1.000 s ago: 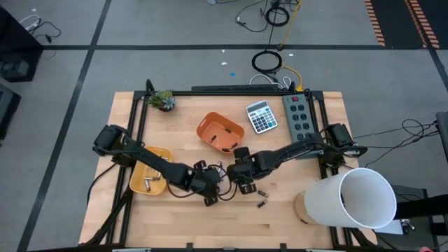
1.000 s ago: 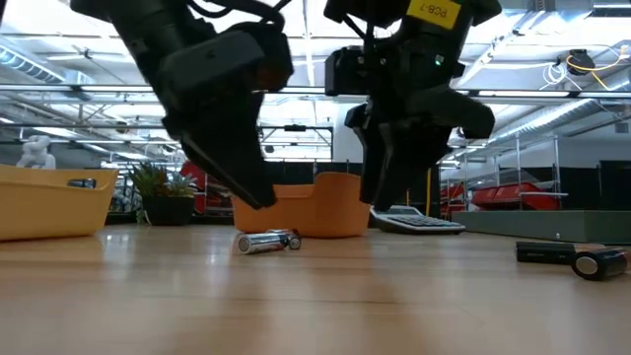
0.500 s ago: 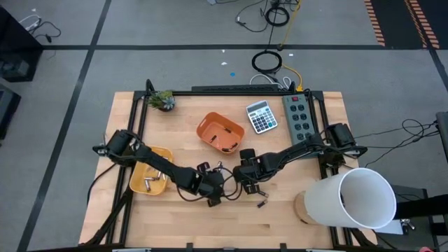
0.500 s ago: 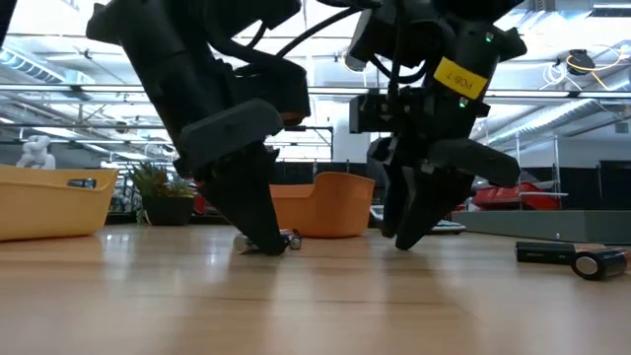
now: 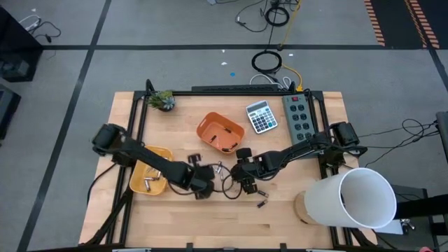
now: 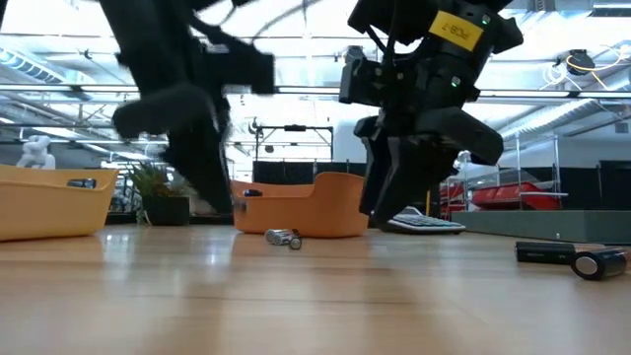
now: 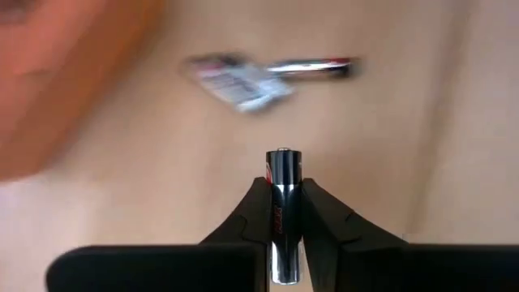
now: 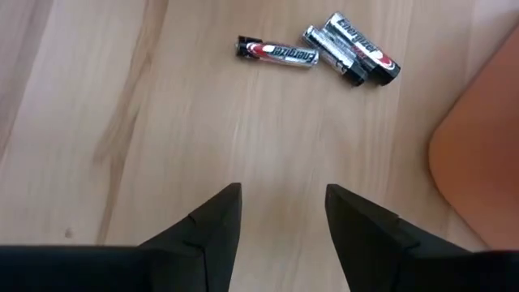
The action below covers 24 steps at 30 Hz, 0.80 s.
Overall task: Sort batteries
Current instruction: Put the silver battery into the yellow bin
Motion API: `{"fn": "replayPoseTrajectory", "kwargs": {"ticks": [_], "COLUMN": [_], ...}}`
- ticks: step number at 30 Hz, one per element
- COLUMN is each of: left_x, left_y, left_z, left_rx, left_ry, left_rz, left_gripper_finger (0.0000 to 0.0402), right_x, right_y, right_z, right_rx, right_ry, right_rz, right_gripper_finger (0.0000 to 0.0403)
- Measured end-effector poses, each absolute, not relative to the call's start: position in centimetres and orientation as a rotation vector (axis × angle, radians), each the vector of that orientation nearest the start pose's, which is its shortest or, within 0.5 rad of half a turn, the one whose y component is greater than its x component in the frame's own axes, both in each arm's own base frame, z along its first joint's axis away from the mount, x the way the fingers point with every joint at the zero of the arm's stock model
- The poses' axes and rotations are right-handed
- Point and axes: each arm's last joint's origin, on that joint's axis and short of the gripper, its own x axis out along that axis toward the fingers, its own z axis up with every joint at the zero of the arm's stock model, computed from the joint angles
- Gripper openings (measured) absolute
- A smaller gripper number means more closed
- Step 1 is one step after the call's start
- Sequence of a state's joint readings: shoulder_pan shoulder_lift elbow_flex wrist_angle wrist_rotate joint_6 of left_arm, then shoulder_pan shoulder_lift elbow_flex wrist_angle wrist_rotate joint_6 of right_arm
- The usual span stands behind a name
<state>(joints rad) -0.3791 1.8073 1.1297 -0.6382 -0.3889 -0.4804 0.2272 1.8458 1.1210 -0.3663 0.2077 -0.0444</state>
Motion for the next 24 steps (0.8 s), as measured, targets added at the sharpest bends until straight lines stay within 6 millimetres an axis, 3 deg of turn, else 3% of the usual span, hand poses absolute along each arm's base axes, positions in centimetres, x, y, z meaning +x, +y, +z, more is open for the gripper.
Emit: {"fn": "replayPoseTrajectory", "kwargs": {"ticks": [4, 8, 11, 14, 19, 24], "left_x": [28.4, 24.0, 20.6, 18.2, 16.3, 17.3], "left_y": [-10.4, -9.5, -9.1, -9.1, -9.4, -9.9], "left_z": [19.4, 22.2, 22.6, 21.9, 19.5, 20.1], "left_rx": [0.088, 0.015, -0.037, -0.067, -0.108, -0.069], "left_ry": [1.215, 1.356, 1.474, 1.509, 1.559, 1.466], "left_rz": [0.436, 0.605, 0.721, 0.771, 0.772, 0.691], "left_gripper_finger": [0.0042, 0.0042, 0.0047, 0.008, 0.015, 0.0189], "right_x": [35.1, 35.1, 35.1, 35.1, 35.3, 35.4], "right_y": [7.5, 7.6, 7.6, 7.6, 7.6, 7.6], "right_z": [15.5, 15.5, 15.5, 15.5, 15.6, 15.7], "right_rx": [-0.273, -0.272, -0.271, -0.277, -0.286, -0.294], "right_ry": [1.07, 1.07, 1.068, 1.063, 1.05, 1.034], "right_rz": [0.04, 0.04, 0.039, 0.043, 0.05, 0.056], "right_gripper_finger": [0.0171, 0.0171, 0.0171, 0.0171, 0.0171, 0.0171]}}
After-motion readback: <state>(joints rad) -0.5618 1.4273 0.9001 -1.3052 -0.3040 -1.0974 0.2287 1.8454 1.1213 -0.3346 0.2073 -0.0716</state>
